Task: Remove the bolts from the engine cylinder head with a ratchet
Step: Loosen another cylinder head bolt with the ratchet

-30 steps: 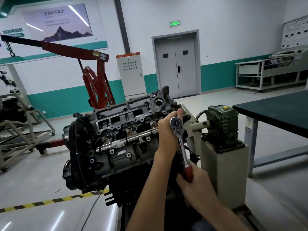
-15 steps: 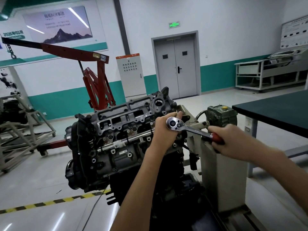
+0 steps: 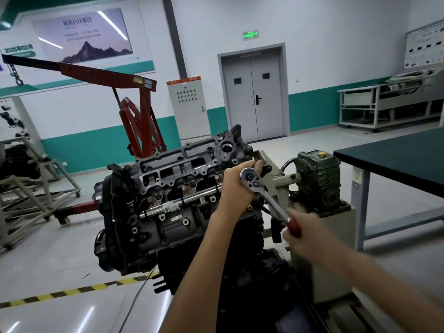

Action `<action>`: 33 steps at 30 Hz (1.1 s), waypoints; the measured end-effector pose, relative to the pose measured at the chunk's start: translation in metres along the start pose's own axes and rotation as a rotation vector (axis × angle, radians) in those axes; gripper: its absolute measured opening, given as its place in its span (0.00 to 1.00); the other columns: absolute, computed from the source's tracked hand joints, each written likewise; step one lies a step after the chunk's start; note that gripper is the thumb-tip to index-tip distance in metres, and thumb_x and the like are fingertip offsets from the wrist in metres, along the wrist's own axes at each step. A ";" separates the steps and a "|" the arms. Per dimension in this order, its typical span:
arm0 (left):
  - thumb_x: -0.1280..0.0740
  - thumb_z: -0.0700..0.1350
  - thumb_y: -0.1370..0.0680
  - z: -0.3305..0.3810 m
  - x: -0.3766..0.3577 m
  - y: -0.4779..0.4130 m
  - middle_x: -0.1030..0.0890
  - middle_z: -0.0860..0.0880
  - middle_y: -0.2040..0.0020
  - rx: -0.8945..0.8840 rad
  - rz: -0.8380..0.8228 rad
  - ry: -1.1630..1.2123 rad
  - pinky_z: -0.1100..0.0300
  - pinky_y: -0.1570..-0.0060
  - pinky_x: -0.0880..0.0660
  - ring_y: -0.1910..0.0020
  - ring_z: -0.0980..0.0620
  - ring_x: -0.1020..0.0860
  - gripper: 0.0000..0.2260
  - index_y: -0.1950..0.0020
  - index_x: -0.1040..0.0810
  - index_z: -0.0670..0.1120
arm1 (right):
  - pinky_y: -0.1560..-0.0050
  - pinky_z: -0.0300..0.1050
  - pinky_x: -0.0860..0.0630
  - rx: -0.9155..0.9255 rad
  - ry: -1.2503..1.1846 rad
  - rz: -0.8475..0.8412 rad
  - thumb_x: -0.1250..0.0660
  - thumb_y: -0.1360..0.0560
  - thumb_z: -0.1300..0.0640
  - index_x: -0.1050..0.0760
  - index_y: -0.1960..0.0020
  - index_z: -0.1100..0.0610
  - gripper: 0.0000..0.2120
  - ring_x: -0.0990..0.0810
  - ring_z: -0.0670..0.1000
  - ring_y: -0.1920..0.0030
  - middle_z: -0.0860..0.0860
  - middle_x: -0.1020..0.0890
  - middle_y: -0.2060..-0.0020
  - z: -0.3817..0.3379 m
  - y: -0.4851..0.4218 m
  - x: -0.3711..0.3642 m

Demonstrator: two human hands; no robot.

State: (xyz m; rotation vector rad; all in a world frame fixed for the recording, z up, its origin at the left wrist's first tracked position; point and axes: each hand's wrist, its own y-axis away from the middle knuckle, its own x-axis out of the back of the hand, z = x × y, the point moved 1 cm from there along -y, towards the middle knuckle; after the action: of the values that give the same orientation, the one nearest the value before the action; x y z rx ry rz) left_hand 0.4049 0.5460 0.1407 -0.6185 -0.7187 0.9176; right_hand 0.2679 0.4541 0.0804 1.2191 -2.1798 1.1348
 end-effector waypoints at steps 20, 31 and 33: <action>0.39 0.42 0.18 -0.006 -0.014 -0.002 0.37 0.46 0.73 0.011 0.182 0.058 0.56 0.73 0.43 0.73 0.52 0.40 0.22 0.70 0.38 0.34 | 0.77 0.37 0.33 -0.126 -0.354 0.026 0.36 0.30 0.68 0.31 0.63 0.54 0.11 0.31 0.44 0.79 0.50 0.28 0.76 -0.032 0.016 -0.051; 0.37 0.38 0.20 -0.007 0.002 -0.006 0.35 0.45 0.74 -0.018 0.010 0.010 0.55 0.73 0.42 0.74 0.52 0.38 0.20 0.71 0.34 0.33 | 0.66 0.36 0.24 0.127 0.504 -0.040 0.35 0.26 0.57 0.29 0.49 0.55 0.07 0.23 0.44 0.68 0.49 0.23 0.66 0.008 -0.035 0.056; 0.37 0.39 0.20 -0.007 -0.007 -0.005 0.35 0.47 0.74 -0.025 0.103 0.016 0.53 0.73 0.43 0.74 0.53 0.38 0.21 0.71 0.35 0.34 | 0.62 0.44 0.22 -0.029 0.202 -0.002 0.34 0.28 0.61 0.27 0.49 0.59 0.09 0.23 0.48 0.67 0.54 0.22 0.65 0.007 -0.008 0.022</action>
State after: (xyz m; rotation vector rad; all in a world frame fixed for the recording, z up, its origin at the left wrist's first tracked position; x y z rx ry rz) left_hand 0.4100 0.5358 0.1381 -0.6895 -0.6900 0.9983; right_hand 0.2635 0.4349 0.0947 1.0449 -2.0367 1.1672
